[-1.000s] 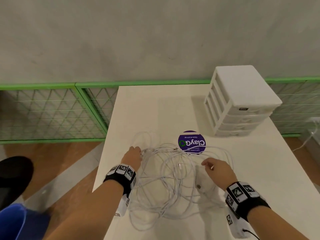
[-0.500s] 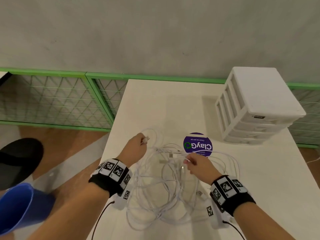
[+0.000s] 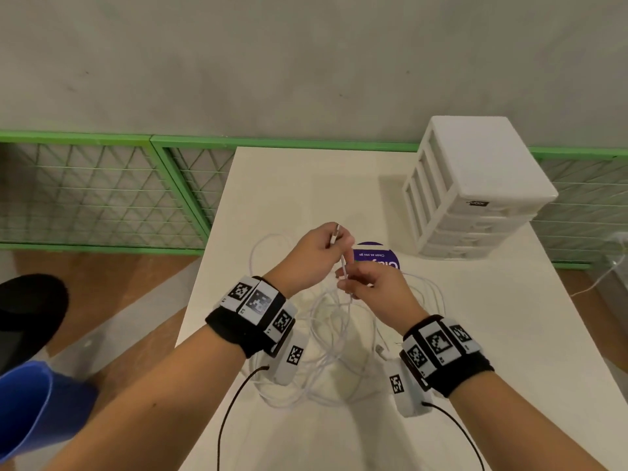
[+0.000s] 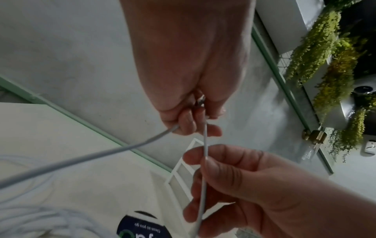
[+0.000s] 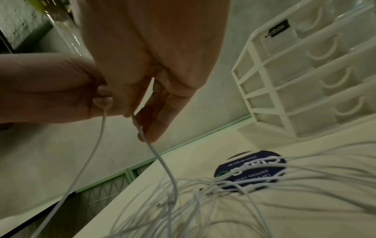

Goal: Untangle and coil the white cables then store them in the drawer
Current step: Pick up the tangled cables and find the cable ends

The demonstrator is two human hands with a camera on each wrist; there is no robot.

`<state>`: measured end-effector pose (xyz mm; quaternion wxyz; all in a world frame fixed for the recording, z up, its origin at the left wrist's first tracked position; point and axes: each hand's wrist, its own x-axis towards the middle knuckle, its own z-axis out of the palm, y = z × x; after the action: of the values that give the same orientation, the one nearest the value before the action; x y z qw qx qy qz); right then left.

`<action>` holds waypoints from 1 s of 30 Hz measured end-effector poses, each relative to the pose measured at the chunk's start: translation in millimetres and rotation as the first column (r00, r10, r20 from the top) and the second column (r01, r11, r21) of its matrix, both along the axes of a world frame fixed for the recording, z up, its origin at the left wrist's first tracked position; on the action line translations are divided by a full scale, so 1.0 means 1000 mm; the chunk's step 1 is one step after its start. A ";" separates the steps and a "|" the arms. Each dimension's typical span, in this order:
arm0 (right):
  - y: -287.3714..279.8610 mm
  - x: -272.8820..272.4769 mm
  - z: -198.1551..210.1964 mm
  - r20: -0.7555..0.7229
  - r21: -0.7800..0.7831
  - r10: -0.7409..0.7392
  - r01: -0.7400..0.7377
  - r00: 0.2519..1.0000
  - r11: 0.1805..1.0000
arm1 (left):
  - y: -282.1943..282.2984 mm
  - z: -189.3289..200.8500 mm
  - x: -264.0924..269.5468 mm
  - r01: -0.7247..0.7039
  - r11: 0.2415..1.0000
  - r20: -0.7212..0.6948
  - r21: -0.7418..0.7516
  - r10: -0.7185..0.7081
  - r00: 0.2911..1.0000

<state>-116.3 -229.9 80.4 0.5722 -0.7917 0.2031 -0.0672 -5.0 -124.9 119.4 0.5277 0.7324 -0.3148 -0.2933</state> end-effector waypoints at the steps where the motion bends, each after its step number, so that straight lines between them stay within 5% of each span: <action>1: -0.004 -0.004 -0.004 -0.006 -0.045 -0.047 0.046 0.999 0.998 | 0.002 -0.002 -0.002 0.001 1.000 0.005 -0.004 -0.001 1.000; 4: -0.021 -0.023 -0.022 -0.265 -0.322 -0.095 0.004 0.960 0.947 | 0.012 -0.008 -0.005 -0.006 1.000 0.014 -0.007 0.006 1.000; 7: -0.028 -0.050 -0.048 -0.714 -0.388 0.007 -0.404 0.700 0.829 | 0.018 -0.010 -0.007 -0.020 1.000 0.002 -0.014 0.020 1.000; 9: -0.024 -0.064 -0.061 -0.802 -0.351 0.037 -0.521 0.596 0.778 | 0.021 -0.009 -0.008 -0.033 0.999 -0.052 -0.039 0.030 0.998; 11: -0.021 -0.071 -0.067 -0.801 -0.361 0.037 -0.531 0.597 0.767 | 0.022 -0.005 -0.012 -0.042 0.996 -0.134 -0.074 0.032 0.991; 15: -0.028 -0.073 -0.066 -0.727 -0.378 0.023 -0.427 0.686 0.821 | 0.021 -0.002 -0.019 -0.061 0.995 -0.140 -0.082 0.049 0.989; 19: -0.038 -0.069 -0.048 -0.426 -0.228 -0.061 -0.041 0.903 0.973 | 0.020 -0.005 -0.024 -0.089 0.994 -0.148 -0.071 0.078 0.986; 23: -0.029 -0.057 -0.014 -0.086 -0.024 -0.215 0.214 0.973 0.977 | 0.019 -0.010 -0.031 -0.060 0.997 -0.078 -0.048 0.056 0.995; 27: -0.005 -0.043 0.005 0.084 -0.085 -0.160 0.167 0.984 0.982 | 0.016 -0.015 -0.034 -0.096 0.995 -0.120 -0.027 0.092 0.988; 30: 0.012 -0.035 0.005 0.092 0.035 -0.058 0.055 0.994 0.998 | 0.019 -0.020 -0.037 -0.107 0.992 -0.219 -0.066 0.090 0.971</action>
<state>-150.8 -217.8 85.3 0.5915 -0.7724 0.1997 -0.1168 -41.6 -105.7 99.5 0.6008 0.6898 -0.2301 -0.3322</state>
